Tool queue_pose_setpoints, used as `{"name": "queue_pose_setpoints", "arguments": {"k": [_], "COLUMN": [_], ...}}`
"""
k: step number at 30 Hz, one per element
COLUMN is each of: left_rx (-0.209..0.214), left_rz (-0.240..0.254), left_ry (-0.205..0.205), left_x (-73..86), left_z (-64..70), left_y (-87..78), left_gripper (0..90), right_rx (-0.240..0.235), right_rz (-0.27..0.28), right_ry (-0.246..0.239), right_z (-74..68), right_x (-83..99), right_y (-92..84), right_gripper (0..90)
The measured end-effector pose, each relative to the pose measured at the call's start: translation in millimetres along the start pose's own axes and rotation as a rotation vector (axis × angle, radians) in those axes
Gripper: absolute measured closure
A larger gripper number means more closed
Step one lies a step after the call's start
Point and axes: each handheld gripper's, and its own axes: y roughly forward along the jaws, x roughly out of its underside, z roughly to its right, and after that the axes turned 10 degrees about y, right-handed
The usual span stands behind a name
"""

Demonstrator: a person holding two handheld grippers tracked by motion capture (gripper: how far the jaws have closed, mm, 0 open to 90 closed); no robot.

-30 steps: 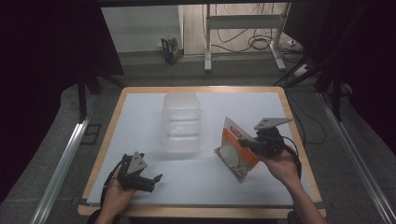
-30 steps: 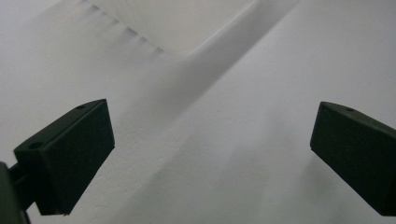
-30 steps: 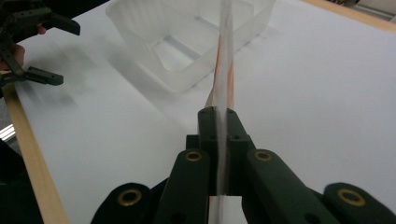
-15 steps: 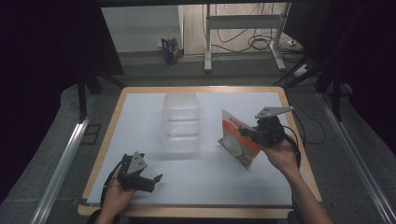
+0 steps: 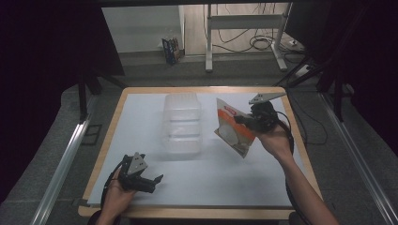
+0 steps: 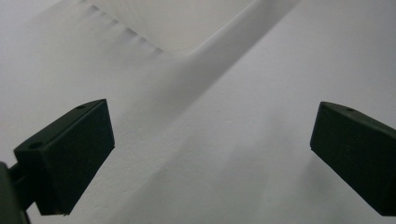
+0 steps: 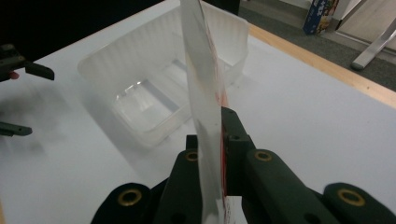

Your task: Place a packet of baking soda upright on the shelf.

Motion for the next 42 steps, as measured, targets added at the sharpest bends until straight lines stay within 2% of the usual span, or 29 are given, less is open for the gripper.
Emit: {"name": "queue_pose_setpoints", "arguments": {"k": [8, 19, 31, 42], "left_rx": [0.007, 0.004, 0.004, 0.006], "left_rz": [0.002, 0.006, 0.01, 0.016], "left_ry": [-0.003, -0.004, -0.008, -0.011], "left_x": [0.2, 0.4, 0.6, 0.8], "left_z": [-0.3, -0.6, -0.9, -1.2], "left_y": [0.0, -0.7, -1.2, -1.8], "left_gripper": [0.0, 0.0, 0.0, 0.0], "right_rx": [0.001, -0.014, -0.037, -0.07], "right_rz": [0.013, 0.006, -0.002, -0.028], "right_ry": [-0.02, -0.047, -0.066, -0.096], "right_z": [3.2, 3.7, -2.7, -12.1], "right_x": [-21.7, -48.3, -72.0, -90.9], "right_y": [9.2, 30.9, 52.0, 79.6], "right_gripper": [88.7, 88.7, 88.7, 88.6]}}
